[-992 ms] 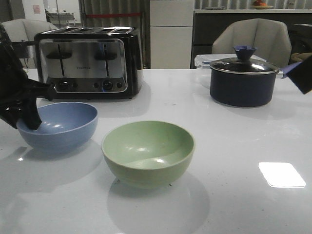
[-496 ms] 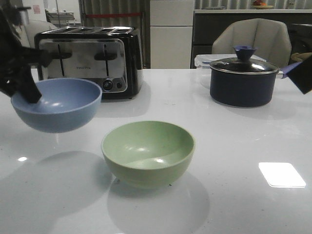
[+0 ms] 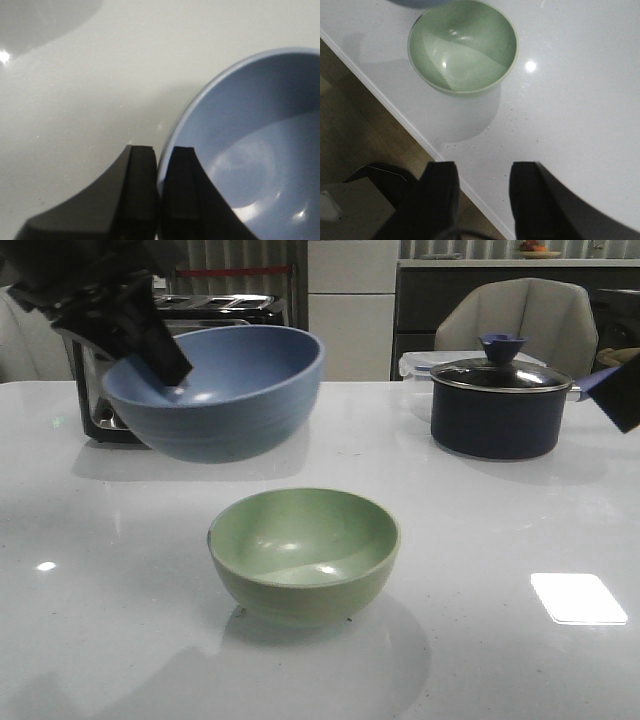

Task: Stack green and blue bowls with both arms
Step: 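Lift the blue bowl with the left gripper over the green bowl, then lower the blue bowl into the green bowl and open the left gripper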

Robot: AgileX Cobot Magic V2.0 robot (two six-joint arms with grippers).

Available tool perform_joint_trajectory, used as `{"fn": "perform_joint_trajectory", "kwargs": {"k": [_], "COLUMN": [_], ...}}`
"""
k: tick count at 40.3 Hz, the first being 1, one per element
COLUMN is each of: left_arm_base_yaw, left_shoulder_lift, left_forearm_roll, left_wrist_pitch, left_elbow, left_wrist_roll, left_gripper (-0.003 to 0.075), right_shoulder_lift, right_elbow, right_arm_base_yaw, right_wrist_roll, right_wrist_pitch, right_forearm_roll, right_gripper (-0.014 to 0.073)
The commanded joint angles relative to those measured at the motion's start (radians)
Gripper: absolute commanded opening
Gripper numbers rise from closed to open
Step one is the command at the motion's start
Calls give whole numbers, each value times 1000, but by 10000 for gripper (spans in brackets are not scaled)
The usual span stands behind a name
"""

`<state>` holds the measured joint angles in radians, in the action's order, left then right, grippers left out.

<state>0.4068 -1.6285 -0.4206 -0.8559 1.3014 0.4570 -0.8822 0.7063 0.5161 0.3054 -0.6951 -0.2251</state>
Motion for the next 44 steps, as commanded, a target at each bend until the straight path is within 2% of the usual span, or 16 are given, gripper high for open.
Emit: {"fn": "perform_joint_trajectory", "kwargs": {"k": [1, 9, 30, 33, 39, 42, 44], "left_arm_base_yaw": [65, 123, 123, 123, 123, 123, 123], "left_shoulder_lift": [8, -71, -183, -183, -185, -185, -185], "left_forearm_roll": [-14, 2, 0, 0, -1, -7, -11], "left_wrist_pitch": [48, 88, 210, 208, 179, 164, 157], "left_elbow": [38, 40, 48, 48, 48, 48, 49], "left_wrist_roll": [-7, -19, -28, -28, -28, -28, -28], "left_gripper": [93, 93, 99, 140, 314, 358, 360], "right_shoulder_lift": [6, 6, 6, 6, 6, 6, 6], "right_elbow": [28, 28, 28, 28, 28, 28, 28], "right_arm_base_yaw": [0, 0, 0, 0, 0, 0, 0], "right_wrist_roll": [11, 11, 11, 11, 11, 11, 11], "right_wrist_pitch": [48, 48, 48, 48, 48, 48, 48], "right_forearm_roll": [-9, -9, -9, -9, -9, -9, -9], "right_gripper": [381, 381, 381, 381, 381, 381, 381]}}
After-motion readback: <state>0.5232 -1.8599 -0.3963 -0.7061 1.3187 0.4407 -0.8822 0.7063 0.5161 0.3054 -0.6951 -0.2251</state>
